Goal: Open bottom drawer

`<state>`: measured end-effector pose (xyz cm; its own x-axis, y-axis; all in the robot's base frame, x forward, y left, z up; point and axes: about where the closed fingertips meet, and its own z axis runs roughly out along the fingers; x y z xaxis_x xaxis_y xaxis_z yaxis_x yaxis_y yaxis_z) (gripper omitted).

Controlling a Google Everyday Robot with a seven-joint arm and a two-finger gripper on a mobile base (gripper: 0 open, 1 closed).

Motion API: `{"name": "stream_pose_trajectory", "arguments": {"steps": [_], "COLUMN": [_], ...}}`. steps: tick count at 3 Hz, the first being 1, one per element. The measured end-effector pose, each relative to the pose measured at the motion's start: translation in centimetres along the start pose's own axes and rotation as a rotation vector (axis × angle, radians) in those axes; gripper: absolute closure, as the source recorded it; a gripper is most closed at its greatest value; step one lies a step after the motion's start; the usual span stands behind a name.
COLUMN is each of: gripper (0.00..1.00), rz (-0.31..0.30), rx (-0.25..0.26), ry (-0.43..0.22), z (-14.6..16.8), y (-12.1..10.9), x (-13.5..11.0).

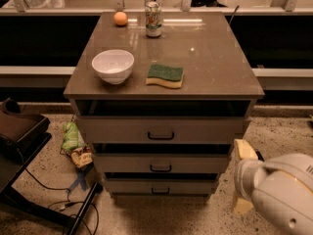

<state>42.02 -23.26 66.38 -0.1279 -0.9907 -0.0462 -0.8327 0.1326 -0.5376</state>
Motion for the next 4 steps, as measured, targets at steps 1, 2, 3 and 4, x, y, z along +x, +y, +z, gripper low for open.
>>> {"name": "stream_pose_trajectory", "arguments": {"steps": [1, 2, 3, 4], "gripper": [0.0, 0.0, 0.0, 0.0], "rz": [-0.055, -0.127, -0.189, -0.231], "rx": [0.046, 0.088, 0.088, 0.087], "ry": [-0.106, -0.174, -0.208, -0.218], "z": [5.2, 8.2, 11.1, 12.0], "y": [2.3, 2.3, 3.2, 3.8], "x": [1.9, 2.2, 1.3, 0.7]}}
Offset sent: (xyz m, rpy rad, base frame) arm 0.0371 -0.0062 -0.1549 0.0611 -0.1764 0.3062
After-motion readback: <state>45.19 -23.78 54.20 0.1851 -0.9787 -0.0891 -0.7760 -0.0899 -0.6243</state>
